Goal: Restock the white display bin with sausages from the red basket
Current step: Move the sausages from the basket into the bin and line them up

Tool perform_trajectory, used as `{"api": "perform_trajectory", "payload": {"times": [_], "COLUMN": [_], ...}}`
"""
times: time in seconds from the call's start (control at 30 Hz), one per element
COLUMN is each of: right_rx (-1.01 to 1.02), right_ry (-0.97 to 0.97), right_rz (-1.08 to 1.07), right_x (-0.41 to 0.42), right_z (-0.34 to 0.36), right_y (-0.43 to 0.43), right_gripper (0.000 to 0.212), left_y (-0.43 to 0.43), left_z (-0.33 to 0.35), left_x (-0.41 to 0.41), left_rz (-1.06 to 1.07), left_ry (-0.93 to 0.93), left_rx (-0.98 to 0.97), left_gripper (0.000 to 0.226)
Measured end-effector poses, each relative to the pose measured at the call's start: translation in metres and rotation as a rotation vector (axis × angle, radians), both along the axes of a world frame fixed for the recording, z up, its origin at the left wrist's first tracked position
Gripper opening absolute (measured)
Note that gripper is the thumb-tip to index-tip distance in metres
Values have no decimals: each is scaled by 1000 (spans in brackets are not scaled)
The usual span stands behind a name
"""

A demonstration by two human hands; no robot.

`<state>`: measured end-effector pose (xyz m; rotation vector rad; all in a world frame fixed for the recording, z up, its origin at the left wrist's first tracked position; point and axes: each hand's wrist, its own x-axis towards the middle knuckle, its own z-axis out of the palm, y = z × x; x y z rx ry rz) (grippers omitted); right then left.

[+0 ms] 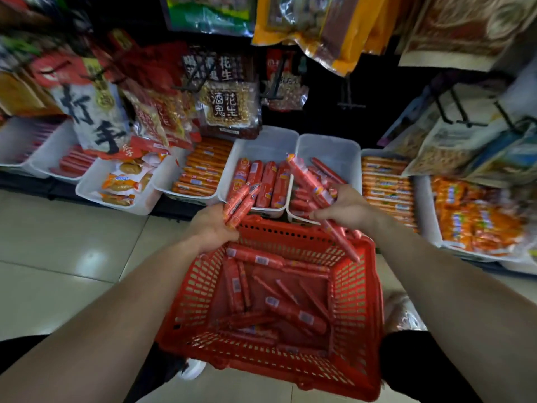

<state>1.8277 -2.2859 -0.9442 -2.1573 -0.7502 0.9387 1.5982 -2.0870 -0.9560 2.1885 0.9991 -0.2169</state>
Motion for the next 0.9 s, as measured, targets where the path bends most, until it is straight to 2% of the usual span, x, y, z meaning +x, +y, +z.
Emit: {"api": "perform_trajectory", "payload": {"times": [0.17,0.33,0.4,0.47,0.5,0.63,0.77,0.9], "right_rx": [19,-35,-74,-172,-242,-442,-435,-394], "right_ry": [-68,-168,-228,-271,-297,-350,-362,-465], "right_rz": [-13,22,54,148,209,377,347,437], "right_x": [53,83,90,94,94,94,96,78], "right_z": [14,-24,-48,-73,-83,-112,-108,-109], "right_y": [44,80,84,85,84,85,91,105], "right_gripper": [27,33,46,78,88,98,112,117], "left_y": [23,47,55,60,62,68,64,60], "left_z": [-5,-28,-39,-47,-49,-60,-68,-72], "left_x": [33,63,73,84,90,111,120,117], "left_rz": [33,40,39,44,58,128,137,132], "left_ry": [-85,-113,-120,-127,-129,-176,-185,-180], "left_rx": [-67,-56,-52,-46,-48,-62,-81,-94], "left_gripper": [27,27,28,29,30,33,45,44]}}
